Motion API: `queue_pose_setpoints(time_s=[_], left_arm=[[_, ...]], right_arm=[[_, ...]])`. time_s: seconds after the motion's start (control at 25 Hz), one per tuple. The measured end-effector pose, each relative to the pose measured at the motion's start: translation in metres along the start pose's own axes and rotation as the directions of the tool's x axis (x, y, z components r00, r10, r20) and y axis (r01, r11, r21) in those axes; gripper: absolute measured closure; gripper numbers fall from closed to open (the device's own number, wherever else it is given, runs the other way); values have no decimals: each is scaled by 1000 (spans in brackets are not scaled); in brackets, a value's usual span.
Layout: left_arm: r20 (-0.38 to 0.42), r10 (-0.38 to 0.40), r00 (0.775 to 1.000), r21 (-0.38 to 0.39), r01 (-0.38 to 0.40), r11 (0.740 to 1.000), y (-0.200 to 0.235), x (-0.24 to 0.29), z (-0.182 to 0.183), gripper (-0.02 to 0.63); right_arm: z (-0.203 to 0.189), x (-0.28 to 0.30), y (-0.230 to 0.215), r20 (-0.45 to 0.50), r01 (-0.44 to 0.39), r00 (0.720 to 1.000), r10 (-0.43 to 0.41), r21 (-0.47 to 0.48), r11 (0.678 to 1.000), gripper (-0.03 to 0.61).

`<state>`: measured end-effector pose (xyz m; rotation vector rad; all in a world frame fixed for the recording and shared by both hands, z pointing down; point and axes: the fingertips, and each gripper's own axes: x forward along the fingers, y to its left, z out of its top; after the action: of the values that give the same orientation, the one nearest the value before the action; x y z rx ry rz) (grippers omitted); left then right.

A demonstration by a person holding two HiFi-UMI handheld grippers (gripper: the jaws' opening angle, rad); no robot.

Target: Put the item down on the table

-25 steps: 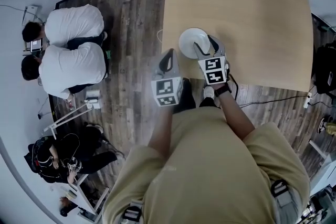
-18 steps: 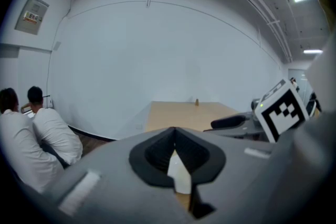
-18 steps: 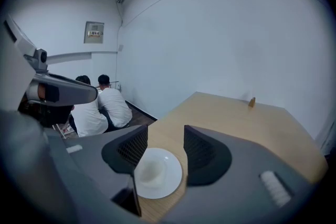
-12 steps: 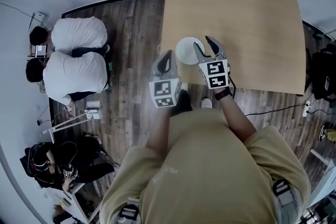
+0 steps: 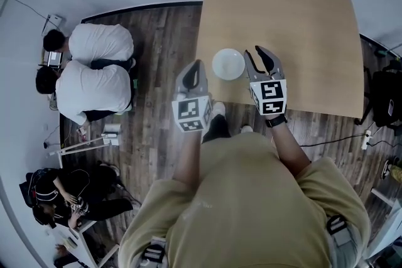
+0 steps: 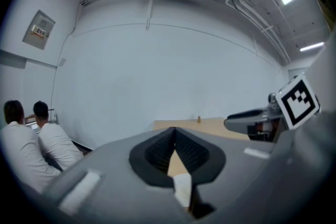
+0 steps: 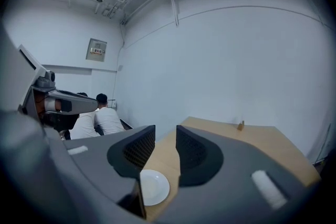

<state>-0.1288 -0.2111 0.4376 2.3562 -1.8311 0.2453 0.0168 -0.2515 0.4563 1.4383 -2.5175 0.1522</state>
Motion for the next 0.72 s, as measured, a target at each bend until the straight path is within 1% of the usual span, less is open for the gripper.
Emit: queue_pose_setpoints(time_s=[0.16, 0.24, 0.48, 0.72], left_arm=[[39, 13, 999, 10, -13, 1000, 0, -9, 14, 612], [51, 16, 999, 15, -16, 1000, -4, -14, 17, 611], [59, -14, 998, 24, 12, 1000, -21, -25, 21, 612], [76, -26, 997, 29, 24, 999, -26, -32, 29, 612]], right_arm=[[17, -18, -4, 36, 18, 999, -18, 1, 1000, 480], [24, -25, -3, 59, 23, 998, -24, 5, 1000, 531], [38, -47, 2, 98, 40, 994, -41, 8, 999, 534], [47, -59, 2, 127, 63, 990, -65, 15, 998, 536]])
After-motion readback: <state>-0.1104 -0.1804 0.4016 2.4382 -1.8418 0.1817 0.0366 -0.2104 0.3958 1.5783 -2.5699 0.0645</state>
